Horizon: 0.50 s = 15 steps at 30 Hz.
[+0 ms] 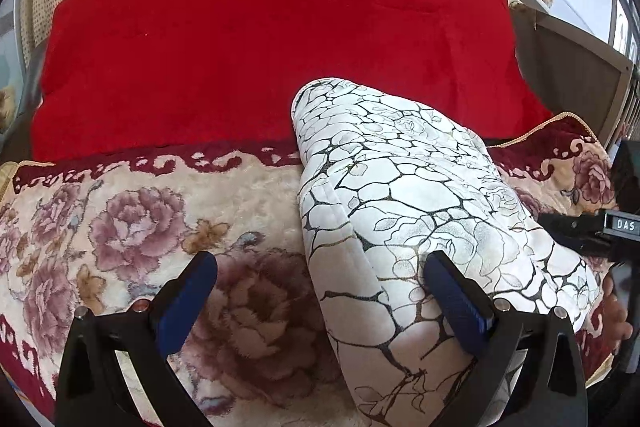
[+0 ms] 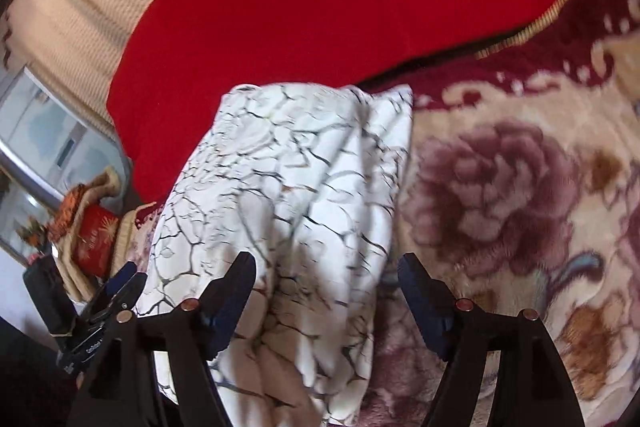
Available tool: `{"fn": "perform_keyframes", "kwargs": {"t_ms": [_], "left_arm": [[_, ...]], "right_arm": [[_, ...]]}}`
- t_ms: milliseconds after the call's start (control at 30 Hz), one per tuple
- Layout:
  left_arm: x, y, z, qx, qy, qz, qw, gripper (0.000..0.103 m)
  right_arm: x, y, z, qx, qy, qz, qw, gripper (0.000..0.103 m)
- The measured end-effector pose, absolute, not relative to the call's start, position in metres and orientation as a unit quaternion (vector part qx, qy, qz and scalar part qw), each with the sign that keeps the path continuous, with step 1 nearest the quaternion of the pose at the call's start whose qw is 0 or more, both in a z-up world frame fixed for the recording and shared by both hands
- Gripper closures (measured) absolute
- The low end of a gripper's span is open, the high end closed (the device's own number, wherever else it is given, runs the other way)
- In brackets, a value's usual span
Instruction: Fold large clothes
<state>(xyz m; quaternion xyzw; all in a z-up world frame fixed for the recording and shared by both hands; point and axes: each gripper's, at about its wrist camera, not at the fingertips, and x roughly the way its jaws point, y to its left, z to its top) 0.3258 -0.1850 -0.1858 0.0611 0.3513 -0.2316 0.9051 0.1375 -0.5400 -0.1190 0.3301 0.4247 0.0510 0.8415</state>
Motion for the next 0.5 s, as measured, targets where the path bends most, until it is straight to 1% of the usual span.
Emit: {"fn": "perform_keyframes", "kwargs": {"t_ms": [167, 233, 300, 333, 367, 500], "left_arm": [[0.335, -0.189, -0.186, 0.052, 0.365, -0.248, 0.896, 0.000], [0.341, -0.190, -0.188, 0.044, 0.382, -0.268, 0.884, 0.000], [0.351, -0.189, -0.191, 0.029, 0.406, -0.297, 0.864, 0.000], [0.356, -0.187, -0.193, 0.020, 0.417, -0.309, 0.854, 0.000], [0.363, -0.184, -0.197, 0.004, 0.434, -0.324, 0.840, 0.000], [0.390, -0.177, -0.215, -0.064, 0.502, -0.380, 0.774, 0.000]], "right_arm": [[0.139, -0.541, -0.136, 0.347, 0.442, 0.063, 0.825, 0.023], [0.143, -0.541, -0.143, 0.355, 0.449, 0.072, 0.817, 0.022], [0.152, -0.542, -0.153, 0.372, 0.453, 0.072, 0.807, 0.017], [0.155, -0.544, -0.157, 0.379, 0.453, 0.073, 0.803, 0.016], [0.157, -0.545, -0.159, 0.388, 0.450, 0.076, 0.801, 0.015], [0.169, -0.550, -0.165, 0.425, 0.426, 0.098, 0.793, 0.004]]}}
